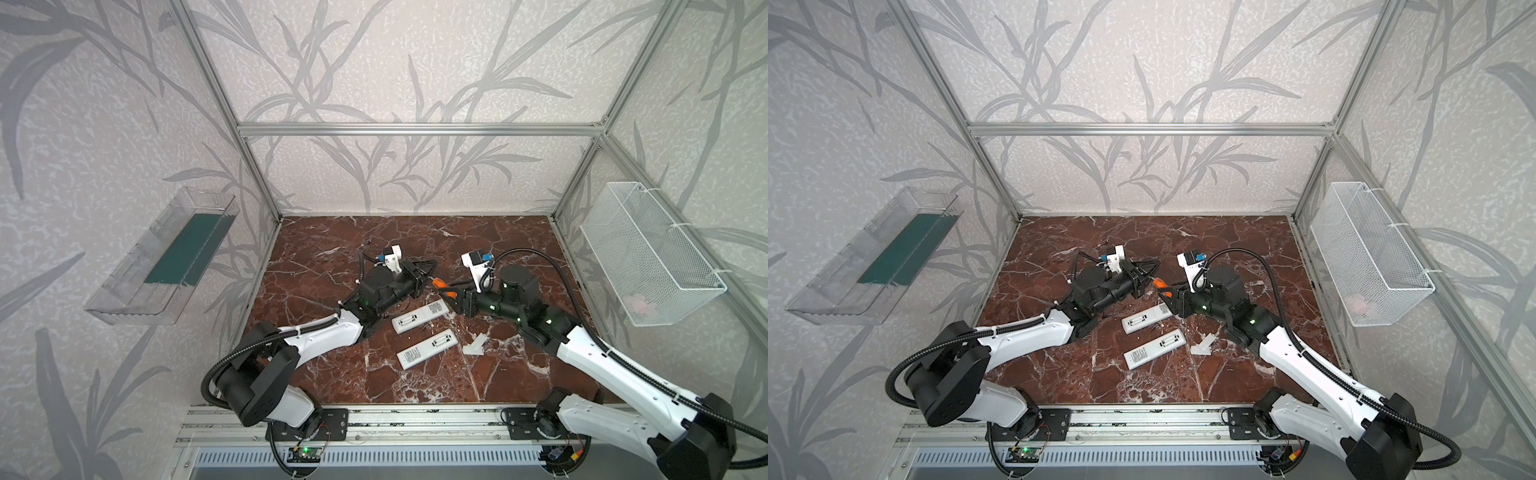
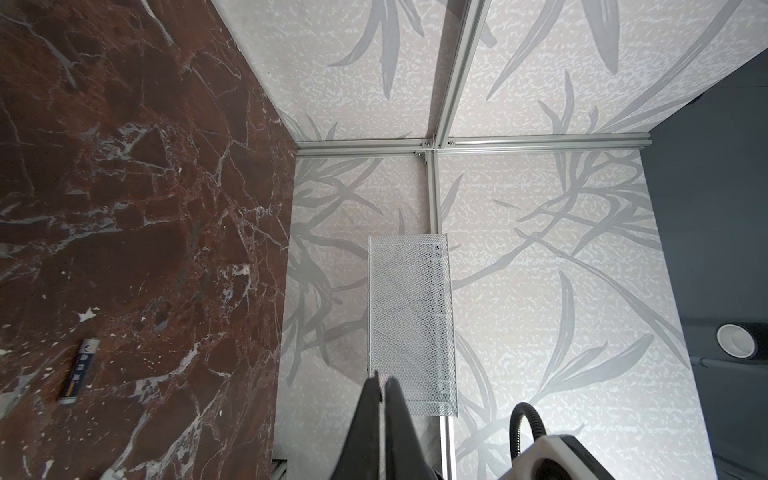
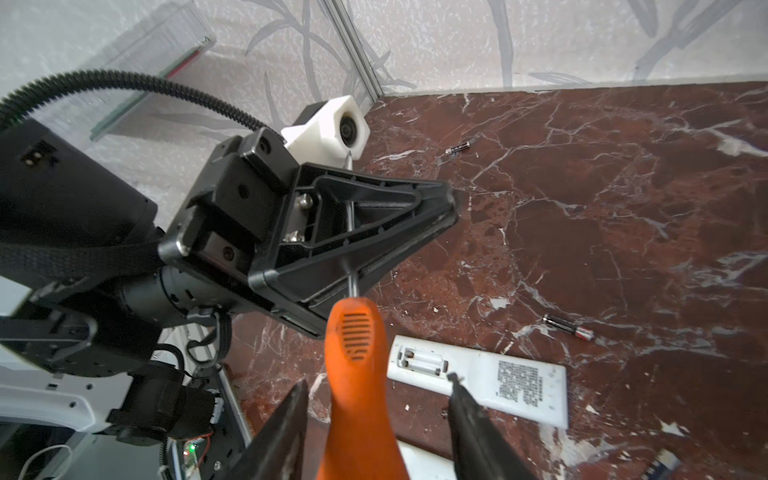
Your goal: Unload the batteries from the remote control
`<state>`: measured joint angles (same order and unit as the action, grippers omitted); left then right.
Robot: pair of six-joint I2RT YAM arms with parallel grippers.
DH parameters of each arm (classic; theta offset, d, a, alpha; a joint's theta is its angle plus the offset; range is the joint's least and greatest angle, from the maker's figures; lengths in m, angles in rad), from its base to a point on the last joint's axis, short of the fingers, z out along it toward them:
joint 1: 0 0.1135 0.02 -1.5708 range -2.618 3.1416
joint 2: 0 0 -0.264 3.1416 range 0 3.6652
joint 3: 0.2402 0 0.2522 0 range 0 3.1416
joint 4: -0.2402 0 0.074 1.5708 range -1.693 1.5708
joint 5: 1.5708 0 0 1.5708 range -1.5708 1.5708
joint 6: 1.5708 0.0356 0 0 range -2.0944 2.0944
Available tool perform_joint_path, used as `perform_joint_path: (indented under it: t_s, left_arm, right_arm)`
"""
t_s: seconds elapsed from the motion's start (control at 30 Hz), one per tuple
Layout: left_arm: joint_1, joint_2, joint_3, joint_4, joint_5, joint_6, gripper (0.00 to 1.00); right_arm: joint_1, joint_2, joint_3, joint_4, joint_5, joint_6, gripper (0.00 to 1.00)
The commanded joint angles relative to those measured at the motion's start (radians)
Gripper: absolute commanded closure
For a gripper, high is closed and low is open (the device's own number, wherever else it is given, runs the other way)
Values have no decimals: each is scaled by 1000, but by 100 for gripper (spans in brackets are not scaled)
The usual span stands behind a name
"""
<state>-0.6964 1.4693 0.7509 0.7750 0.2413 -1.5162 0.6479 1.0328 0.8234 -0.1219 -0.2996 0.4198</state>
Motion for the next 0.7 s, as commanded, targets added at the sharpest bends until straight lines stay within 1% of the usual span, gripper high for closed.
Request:
perform_joint_path:
  t_s: [0.0, 0.07, 0.1, 0.2, 0.27, 0.33, 0.5, 0.67]
  left_arm:
    - [26, -55, 43, -117, 84, 132, 100]
    - [38, -71, 63, -209, 131, 215, 100]
    - [42, -77, 65, -223, 149, 247, 100]
    - [63, -87, 76, -269, 220, 294, 100]
    - [67, -86, 97, -301, 266, 326, 100]
    - [66, -83, 114, -323, 300, 349, 100]
    - [67, -89, 112, -286, 341, 340, 100]
    - [67, -125, 86, -284, 340, 334, 100]
  right_arm:
    - [-19, -37, 97, -162, -37, -30, 33]
    - [-61, -9, 173, -295, -136, -67, 31]
    - [-84, 17, 221, -374, -192, -88, 30]
    - [-115, 113, 360, -609, -326, -188, 30]
    - [-115, 164, 418, -704, -404, -244, 30]
    - [-106, 198, 441, -735, -465, -266, 30]
    - [-44, 254, 433, -702, -503, -268, 30]
    - [2, 294, 405, -668, -483, -265, 30]
